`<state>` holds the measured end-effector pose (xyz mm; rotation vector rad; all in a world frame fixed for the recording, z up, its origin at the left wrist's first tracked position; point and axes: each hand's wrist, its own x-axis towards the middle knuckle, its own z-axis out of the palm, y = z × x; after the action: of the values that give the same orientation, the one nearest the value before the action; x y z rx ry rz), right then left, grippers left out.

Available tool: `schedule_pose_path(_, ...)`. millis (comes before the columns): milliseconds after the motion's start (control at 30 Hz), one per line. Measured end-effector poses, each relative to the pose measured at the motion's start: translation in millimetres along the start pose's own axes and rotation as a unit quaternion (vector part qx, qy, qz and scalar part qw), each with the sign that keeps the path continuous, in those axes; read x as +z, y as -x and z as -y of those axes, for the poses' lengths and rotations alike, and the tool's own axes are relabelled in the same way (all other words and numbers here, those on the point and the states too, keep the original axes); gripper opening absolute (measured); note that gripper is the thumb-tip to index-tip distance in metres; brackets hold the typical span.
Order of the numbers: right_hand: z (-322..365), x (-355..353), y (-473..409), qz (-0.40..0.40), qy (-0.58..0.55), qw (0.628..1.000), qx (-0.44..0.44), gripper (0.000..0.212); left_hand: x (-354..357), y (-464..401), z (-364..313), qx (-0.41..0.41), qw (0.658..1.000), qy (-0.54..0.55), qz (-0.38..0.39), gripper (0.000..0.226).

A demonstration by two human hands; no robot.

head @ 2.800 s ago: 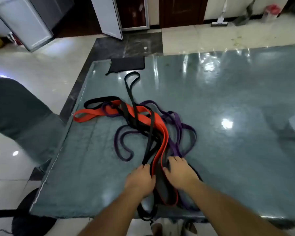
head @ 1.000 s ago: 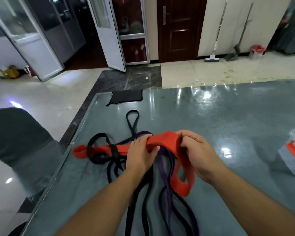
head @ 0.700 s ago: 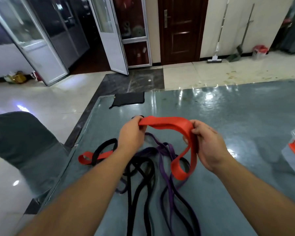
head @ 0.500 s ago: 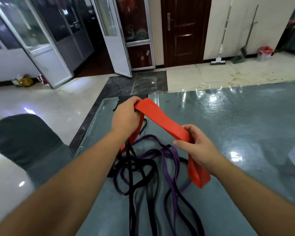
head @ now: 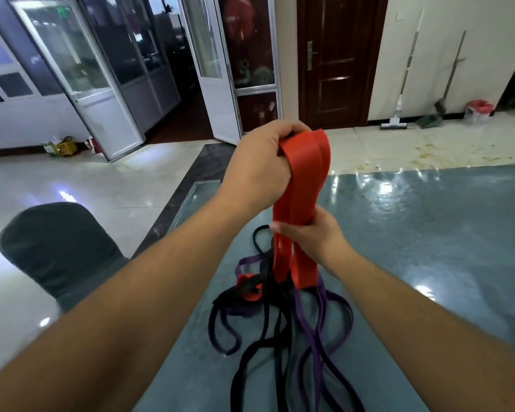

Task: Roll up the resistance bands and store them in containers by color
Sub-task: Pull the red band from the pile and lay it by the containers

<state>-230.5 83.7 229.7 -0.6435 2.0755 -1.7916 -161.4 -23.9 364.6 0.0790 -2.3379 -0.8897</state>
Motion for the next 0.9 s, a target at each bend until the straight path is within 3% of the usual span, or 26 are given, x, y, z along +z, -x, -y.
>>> schedule_pose_path(100,-2.3,-7.6,-6.8,-0.020,0.012,1.000,0.002,0.041,-0.7,2.3,2.9,-0.017,0.999,0.048,0.002,0.039)
schedule_pose_path(233,-17.1,-10.9,1.3,-0.022,-0.037,0.999,0.010,0.016,2.9,5.1,17.9,-0.051,0.987,0.151,0.001,0.031)
schedule_pose_path(367,-21.7,-4.5,9.6,-0.071,-0.081,0.994,0.010,0.003,15.9,19.6,44.3,-0.092,0.972,0.209,0.048,0.038)
schedule_pose_path(533,-7.1,-5.1,13.2,-0.058,-0.136,0.989,0.002,0.020,33.6,50.8,83.6,-0.186,0.949,0.217,0.129,0.052)
schedule_pose_path(633,8.9,-9.2,6.3,-0.089,-0.167,0.982,0.005,0.019,47.7,81.7,106.8,-0.267,0.914,0.229,0.203,0.044)
schedule_pose_path(733,28.8,-17.2,2.9,-0.108,-0.176,0.978,0.017,0.025,60.0,103.9,116.9,-0.271,0.890,0.254,0.263,0.054)
schedule_pose_path(800,42.3,-23.2,3.6,-0.114,-0.174,0.978,0.019,0.019,66.8,107.6,119.7,-0.257,0.895,0.254,0.262,0.058)
schedule_pose_path(900,61.9,-29.7,5.8,-0.121,-0.198,0.973,0.007,0.017,72.3,103.0,118.0,-0.219,0.910,0.230,0.268,0.036)
